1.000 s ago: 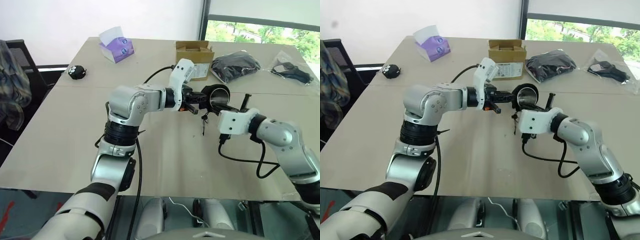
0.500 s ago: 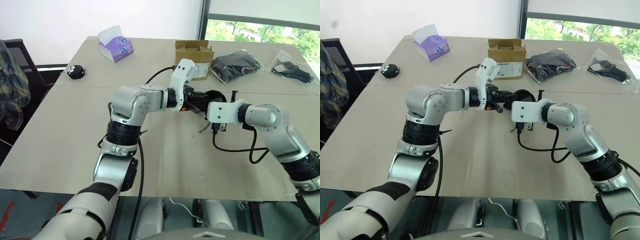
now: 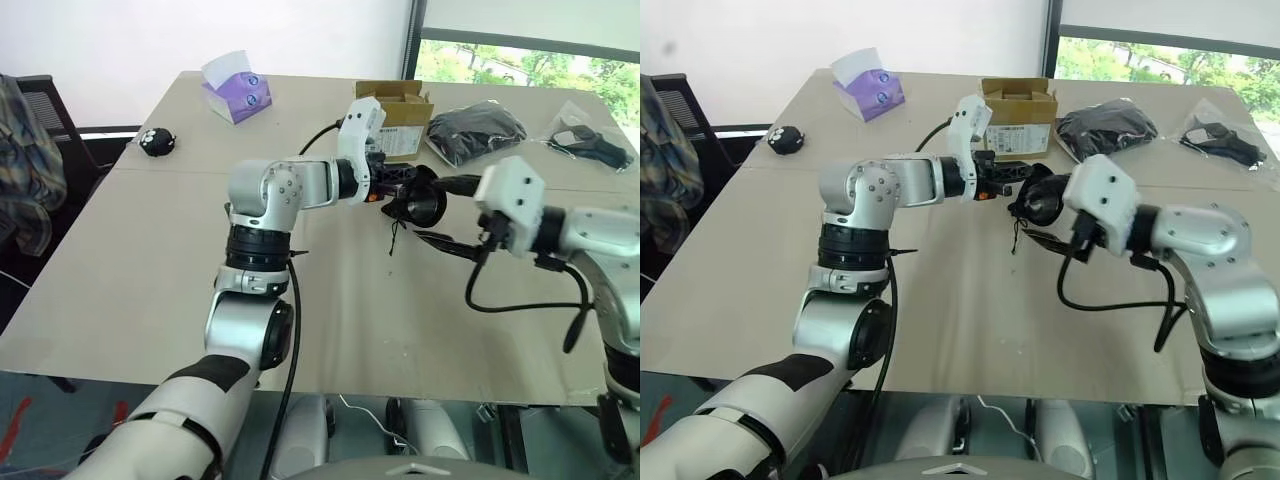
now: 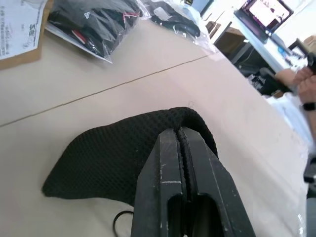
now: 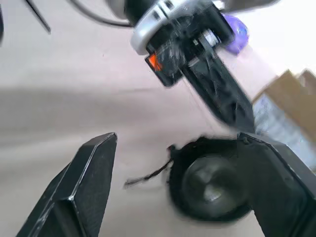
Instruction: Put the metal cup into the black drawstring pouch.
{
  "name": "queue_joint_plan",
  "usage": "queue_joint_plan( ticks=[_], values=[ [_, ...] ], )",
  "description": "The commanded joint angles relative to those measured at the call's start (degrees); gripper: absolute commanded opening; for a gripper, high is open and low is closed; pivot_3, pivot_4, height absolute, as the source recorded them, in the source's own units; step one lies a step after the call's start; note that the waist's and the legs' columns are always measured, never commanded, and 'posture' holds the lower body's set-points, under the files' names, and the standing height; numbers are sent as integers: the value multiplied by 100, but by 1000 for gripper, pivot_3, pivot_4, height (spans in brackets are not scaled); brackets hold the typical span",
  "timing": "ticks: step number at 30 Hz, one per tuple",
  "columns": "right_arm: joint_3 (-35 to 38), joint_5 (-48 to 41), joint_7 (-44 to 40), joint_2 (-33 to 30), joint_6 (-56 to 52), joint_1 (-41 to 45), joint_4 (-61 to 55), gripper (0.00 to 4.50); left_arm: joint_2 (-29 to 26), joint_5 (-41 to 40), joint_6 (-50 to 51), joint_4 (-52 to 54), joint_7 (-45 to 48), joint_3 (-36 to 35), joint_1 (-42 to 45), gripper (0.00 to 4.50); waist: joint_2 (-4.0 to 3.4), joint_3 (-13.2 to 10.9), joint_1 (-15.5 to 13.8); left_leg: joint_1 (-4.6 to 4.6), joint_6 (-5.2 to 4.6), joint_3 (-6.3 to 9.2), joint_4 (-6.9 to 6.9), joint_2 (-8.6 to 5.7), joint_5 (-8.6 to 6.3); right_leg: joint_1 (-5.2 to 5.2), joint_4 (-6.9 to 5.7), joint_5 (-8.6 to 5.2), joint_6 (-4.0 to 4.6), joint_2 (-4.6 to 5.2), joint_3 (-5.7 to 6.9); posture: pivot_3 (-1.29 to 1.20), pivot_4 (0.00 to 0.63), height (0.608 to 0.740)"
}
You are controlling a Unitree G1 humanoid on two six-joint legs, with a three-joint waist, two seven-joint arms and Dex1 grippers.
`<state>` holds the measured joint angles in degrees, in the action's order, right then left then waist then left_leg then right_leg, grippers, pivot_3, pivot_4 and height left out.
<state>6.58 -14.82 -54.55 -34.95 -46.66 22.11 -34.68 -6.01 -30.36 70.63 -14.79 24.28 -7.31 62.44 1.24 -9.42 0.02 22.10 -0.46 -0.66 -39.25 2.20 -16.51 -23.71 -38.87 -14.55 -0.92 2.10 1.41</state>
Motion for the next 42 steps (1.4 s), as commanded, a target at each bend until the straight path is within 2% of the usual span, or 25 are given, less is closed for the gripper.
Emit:
queue_joint_plan(
  ticks=[1,4,7,10,15,20,23,25,26,28,30,33,36,39,42],
  values=[
    [-8,-249,561,314,-430,-653,-138,3908,36,-116,-33,-13,-103,-204,207,0,0,0,-6,1,0,-1,1,0,0,0,1,0,0,0,0,0,150,715],
    [-249,-124,1422,1041,-535,-882,215,3908,53,-93,-72,-62,-156,-215,183,0,-1,-1,65,-4,4,-7,5,1,2,-3,-4,0,0,0,-11,0,150,715],
    [-675,244,2089,1679,31,-824,963,3908,90,-109,-85,-112,-225,-287,210,0,-1,-1,85,-17,7,-16,6,1,4,-3,-12,0,0,-5,-29,0,150,715],
    [-721,217,2643,2433,351,-613,1626,3908,112,-124,-97,-87,-273,-310,211,0,-2,-1,83,-18,8,-18,5,1,5,-3,-13,0,0,-9,-31,0,150,715],
    [-827,495,3235,2927,996,-200,2680,3908,111,-126,-134,-102,-317,-340,197,0,-3,-2,70,-12,11,-22,6,1,6,-6,-6,0,-1,-6,-31,0,150,715],
    [-885,317,3199,3258,1418,174,3208,3908,167,-139,-107,-12,-392,-366,141,0,-4,-2,71,-4,12,-20,7,1,6,-11,-2,0,-1,-3,-28,0,150,715],
    [-809,269,3298,3402,1621,323,3496,3224,144,-79,-195,-61,-381,-330,93,0,-4,-2,76,-5,12,-19,9,1,6,-11,-3,0,-1,-3,-27,0,150,715],
    [-732,158,3314,3495,1634,394,3574,2388,141,-55,-237,-115,-389,-329,83,0,-4,-2,76,-7,12,-19,10,1,6,-11,-5,1,-1,-4,-26,0,150,715],
    [-768,176,3277,3477,1655,407,3599,2039,145,-57,-240,-119,-394,-330,77,0,-4,-2,76,-7,12,-19,10,1,6,-11,-5,1,-1,-4,-26,0,150,715],
    [-778,162,3268,3492,1684,421,3642,955,145,-59,-254,-130,-392,-323,69,0,-4,-3,77,-6,12,-19,11,2,6,-11,-5,1,-1,-4,-27,0,150,715],
    [-763,122,3269,3514,1700,435,3666,68,134,-52,-277,-167,-378,-315,72,0,-4,-3,77,-6,12,-20,11,2,6,-12,-4,1,-1,-4,-27,0,150,715],
    [-781,129,3273,3452,1714,362,3532,20,118,-44,-311,-221,-372,-317,90,0,-4,-3,77,-6,12,-20,11,1,6,-12,-4,1,-1,-3,-28,0,150,715],
    [-900,251,3154,3005,1497,96,2914,20,113,-60,-321,-226,-403,-343,101,0,-6,-3,65,-6,11,-19,12,1,5,-12,-4,1,-1,-3,-27,0,150,715],
    [-1012,750,3168,2133,1399,-89,2205,20,138,-115,-332,-211,-474,-459,107,0,-7,-4,52,6,11,-17,11,-1,5,-16,2,0,-2,1,-21,0,150,715],
    [-1059,1548,3135,943,1611,56,1716,20,125,-111,-389,-160,-525,-504,103,0,-11,-8,62,15,11,-25,8,-8,5,-28,2,2,-9,8,-27,0,150,715]
  ],
)
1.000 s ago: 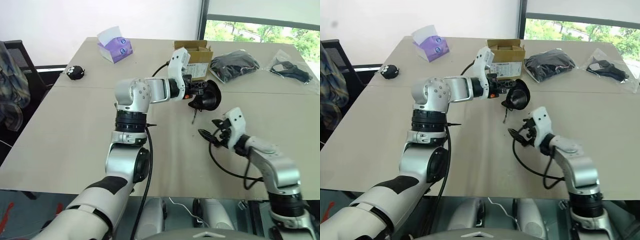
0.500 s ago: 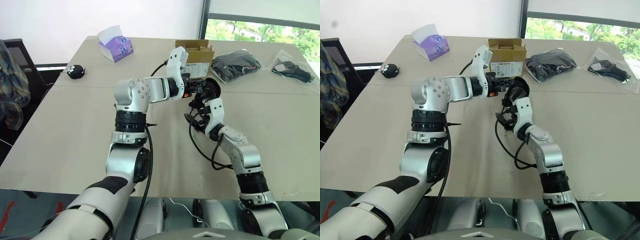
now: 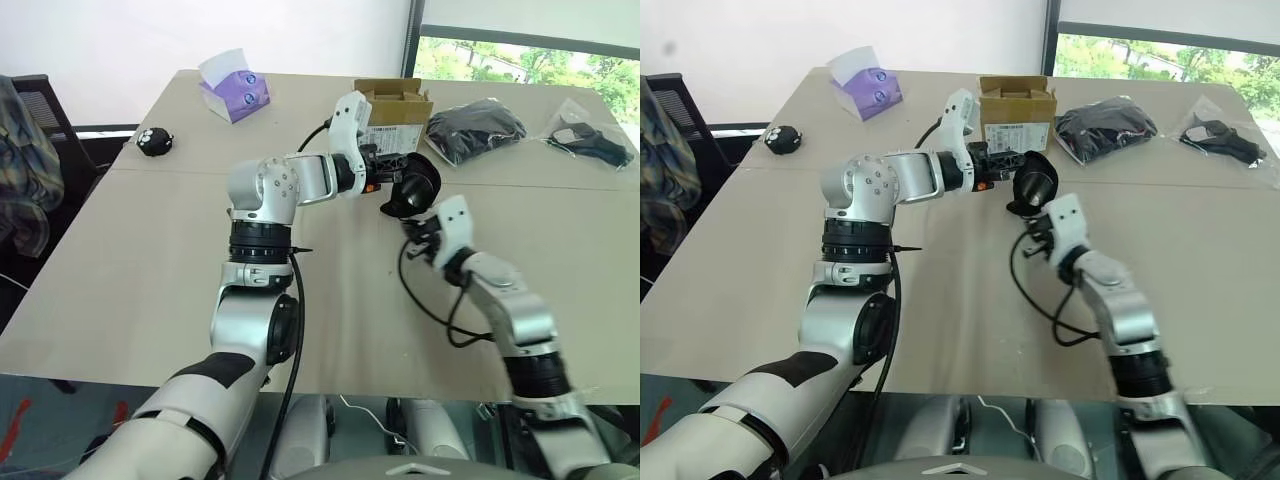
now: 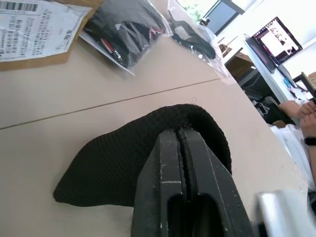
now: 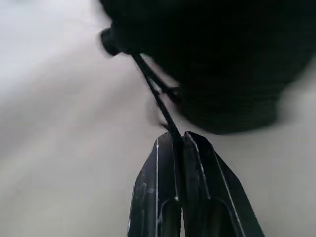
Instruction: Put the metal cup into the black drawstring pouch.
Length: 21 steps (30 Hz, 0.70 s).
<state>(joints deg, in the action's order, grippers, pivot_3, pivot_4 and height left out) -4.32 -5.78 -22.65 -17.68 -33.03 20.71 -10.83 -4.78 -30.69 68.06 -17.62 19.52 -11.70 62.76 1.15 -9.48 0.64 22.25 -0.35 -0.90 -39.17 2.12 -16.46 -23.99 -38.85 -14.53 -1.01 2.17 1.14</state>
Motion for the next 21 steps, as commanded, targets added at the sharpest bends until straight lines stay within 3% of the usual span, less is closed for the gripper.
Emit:
queue_joint_plan(
  ticks=[1,7,11,13,17,18,21],
  values=[
    [89,862,-82,-1166,371,320,-694,20,3,-75,-168,78,-97,-132,102,0,-2,-2,10,0,0,-5,0,-1,0,-6,-2,0,-1,0,-1,0,150,715],
    [417,1693,144,-2521,1339,1666,-155,20,79,-247,-348,-11,-198,-421,280,0,-14,-16,48,5,0,-15,4,3,0,-23,-10,1,-1,-20,-14,0,150,715],
    [291,1962,300,-2554,1998,2609,88,20,276,-925,-265,450,73,-738,253,0,-16,-17,30,25,2,-18,8,6,2,-43,-9,1,0,-22,-16,0,150,715],
    [194,1969,322,-2356,2230,2944,210,0,320,-1402,-281,647,366,-946,215,811,-15,-17,17,60,10,-22,-2,9,6,-70,-6,1,0,-17,-16,0,150,715],
    [41,2013,225,-2115,2710,3282,411,0,-34,-822,-1514,1038,1185,-121,29,2670,-15,-18,14,64,15,-29,-3,10,9,-73,-1,1,-3,-5,-20,0,150,715],
    [22,2006,197,-2069,2767,3335,454,0,-148,-698,-1933,1174,1609,124,-27,2925,-16,-18,11,64,15,-33,-3,9,9,-75,-1,1,-3,-5,-20,0,150,715],
    [7,2006,134,-1987,2888,3413,539,0,-302,-429,-2710,1248,2123,521,-81,2925,-16,-18,-22,65,19,-39,-3,8,11,-75,-4,1,-2,-3,-16,0,150,715]
  ],
)
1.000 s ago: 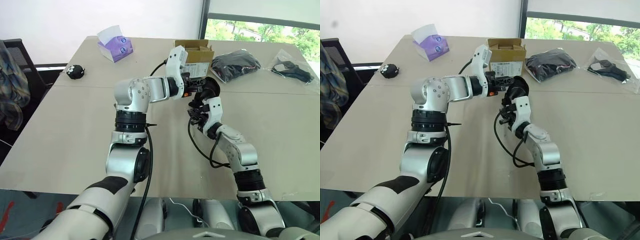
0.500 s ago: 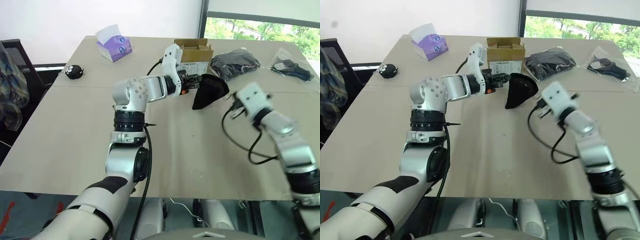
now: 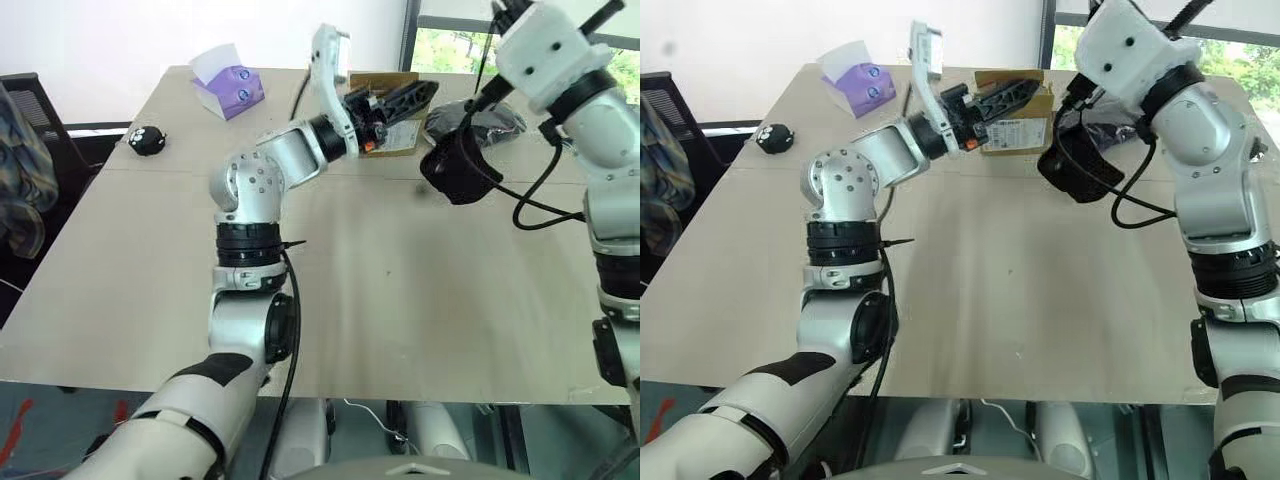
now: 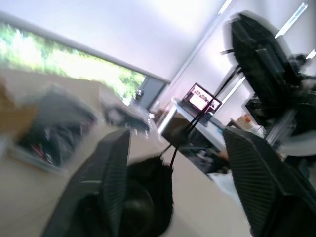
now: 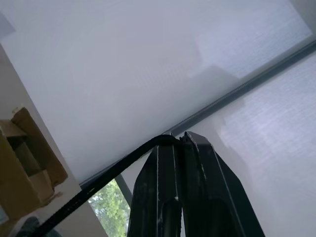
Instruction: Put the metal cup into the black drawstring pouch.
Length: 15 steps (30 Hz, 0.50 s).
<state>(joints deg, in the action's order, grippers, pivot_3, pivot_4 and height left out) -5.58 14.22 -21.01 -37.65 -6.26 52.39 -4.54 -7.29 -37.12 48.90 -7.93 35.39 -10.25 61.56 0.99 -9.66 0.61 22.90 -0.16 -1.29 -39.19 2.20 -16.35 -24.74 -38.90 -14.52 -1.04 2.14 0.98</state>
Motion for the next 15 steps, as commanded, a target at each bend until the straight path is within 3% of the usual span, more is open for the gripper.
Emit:
queue_joint_plan(
  ticks=[1,7,15],
  values=[
    [129,-2,-53,28,241,261,-73,0,-89,461,-1190,242,645,578,35,2925,0,0,-26,2,0,-1,0,-1,0,1,1,0,0,1,6,0,150,715],
    [188,-29,-163,95,216,287,-176,0,-251,1566,-3006,-201,1098,1367,8,2925,0,0,-13,0,-1,-5,-2,-6,-1,2,-3,0,0,0,-3,0,150,715],
    [213,-65,-228,265,73,420,-372,0,-233,2007,-3759,-1118,1130,1452,103,2925,-1,0,14,3,-5,1,-1,-4,-2,-5,-9,1,1,-10,-3,0,150,715]
  ],
)
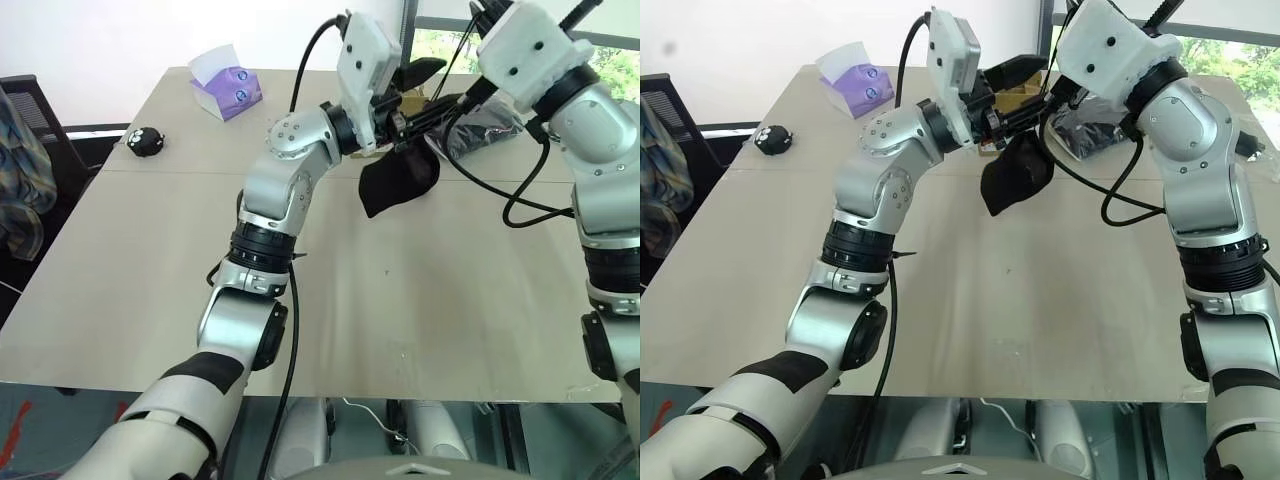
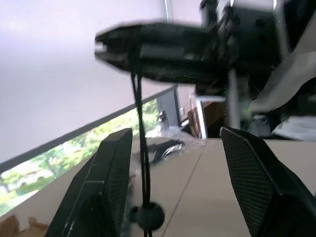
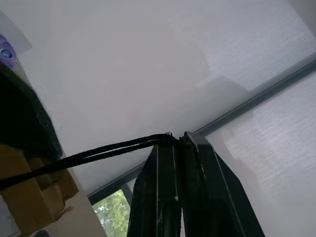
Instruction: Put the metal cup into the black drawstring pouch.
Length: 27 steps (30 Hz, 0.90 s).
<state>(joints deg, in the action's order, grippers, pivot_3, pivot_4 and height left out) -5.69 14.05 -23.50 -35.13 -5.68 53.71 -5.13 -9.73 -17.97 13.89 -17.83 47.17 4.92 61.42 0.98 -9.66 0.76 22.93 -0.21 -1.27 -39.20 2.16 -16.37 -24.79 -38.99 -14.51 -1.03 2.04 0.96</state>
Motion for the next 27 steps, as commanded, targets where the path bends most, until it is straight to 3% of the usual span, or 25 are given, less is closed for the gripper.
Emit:
queue_joint_plan(
  ticks=[1,22,25,27],
  values=[
    [230,-46,21,34,-5,306,-330,0,23,78,-270,-192,-69,-107,133,2925,0,0,-2,1,0,-1,0,0,0,-1,0,0,0,0,-1,0,150,715],
    [256,-52,-44,136,-75,453,-410,0,252,-84,-265,-242,-17,-253,126,2925,0,0,-8,3,-1,0,-1,0,-1,0,1,0,0,1,1,0,150,715],
    [252,-57,-59,147,-76,442,-415,0,256,-140,-246,-192,20,-291,126,2130,0,0,-7,3,-1,0,-1,0,-1,0,1,0,0,1,1,0,150,715],
    [243,-53,-64,157,-85,433,-431,0,251,-156,-213,-178,39,-305,116,1323,0,0,-7,3,-1,1,-1,0,0,0,0,0,0,1,2,0,150,715]
  ],
)
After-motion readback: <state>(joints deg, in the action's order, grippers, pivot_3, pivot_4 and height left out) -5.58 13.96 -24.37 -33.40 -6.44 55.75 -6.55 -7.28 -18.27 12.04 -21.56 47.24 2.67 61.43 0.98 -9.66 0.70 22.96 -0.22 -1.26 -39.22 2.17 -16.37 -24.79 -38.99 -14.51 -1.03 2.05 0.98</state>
